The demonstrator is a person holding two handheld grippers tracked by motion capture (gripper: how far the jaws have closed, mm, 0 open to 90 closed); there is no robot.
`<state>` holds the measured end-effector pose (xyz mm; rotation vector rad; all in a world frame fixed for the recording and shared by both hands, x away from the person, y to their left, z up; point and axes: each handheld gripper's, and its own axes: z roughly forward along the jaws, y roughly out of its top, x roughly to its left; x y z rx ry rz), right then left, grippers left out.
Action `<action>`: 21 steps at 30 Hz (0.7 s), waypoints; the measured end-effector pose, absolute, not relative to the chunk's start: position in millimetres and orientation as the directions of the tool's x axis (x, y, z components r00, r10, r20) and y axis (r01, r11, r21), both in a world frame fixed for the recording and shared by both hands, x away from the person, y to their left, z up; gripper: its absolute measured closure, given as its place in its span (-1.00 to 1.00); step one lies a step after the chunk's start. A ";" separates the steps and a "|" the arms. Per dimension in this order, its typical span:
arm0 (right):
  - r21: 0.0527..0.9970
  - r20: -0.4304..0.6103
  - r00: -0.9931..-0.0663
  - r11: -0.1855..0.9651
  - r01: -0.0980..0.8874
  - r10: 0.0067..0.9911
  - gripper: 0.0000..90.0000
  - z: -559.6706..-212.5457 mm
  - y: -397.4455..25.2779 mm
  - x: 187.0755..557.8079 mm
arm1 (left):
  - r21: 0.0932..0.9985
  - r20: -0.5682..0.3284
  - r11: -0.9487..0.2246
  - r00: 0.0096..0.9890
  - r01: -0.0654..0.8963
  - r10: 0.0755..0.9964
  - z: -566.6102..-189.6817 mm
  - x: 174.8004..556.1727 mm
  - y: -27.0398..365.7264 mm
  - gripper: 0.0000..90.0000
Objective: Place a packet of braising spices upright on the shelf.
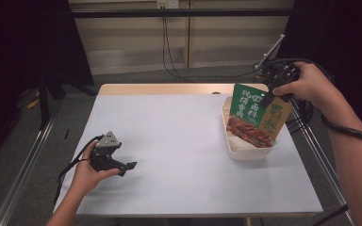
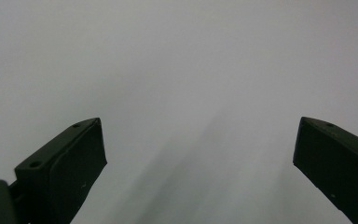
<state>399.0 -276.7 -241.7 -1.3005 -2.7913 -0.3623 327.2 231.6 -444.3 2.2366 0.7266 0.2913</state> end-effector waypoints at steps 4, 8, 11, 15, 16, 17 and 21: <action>0.188 0.136 -0.646 0.620 0.761 0.751 1.00 -243.3 -276.2 399.4 | 0.722 -0.016 -0.556 0.813 0.412 0.582 -444.1 327.1 231.6 -0.96; 0.183 0.126 -0.649 0.626 0.758 0.750 1.00 -246.2 -275.5 400.2 | 0.724 -0.018 -0.554 0.814 0.412 0.581 -444.7 327.1 231.2 -0.96; 0.176 0.129 -0.648 0.626 0.760 0.750 1.00 -249.3 -274.9 400.2 | 0.721 -0.016 -0.556 0.813 0.413 0.583 -444.2 327.0 231.6 -0.96; 0.172 0.130 -0.651 0.630 0.758 0.748 1.00 -252.5 -275.4 400.3 | 0.724 -0.017 -0.553 0.813 0.411 0.582 -444.5 327.1 231.5 -0.96; 0.174 0.131 -0.651 0.629 0.758 0.748 1.00 -253.6 -276.1 400.5 | 0.724 -0.017 -0.554 0.813 0.412 0.582 -444.5 327.0 231.3 -0.96; 0.171 0.130 -0.651 0.630 0.757 0.748 1.00 -253.8 -276.3 400.4 | 0.723 -0.017 -0.554 0.813 0.412 0.582 -444.5 327.1 231.4 -0.96; 0.176 0.136 -0.649 0.627 0.759 0.748 1.00 -254.8 -277.4 400.1 | 0.725 -0.015 -0.553 0.812 0.411 0.583 -444.5 327.2 231.5 -0.96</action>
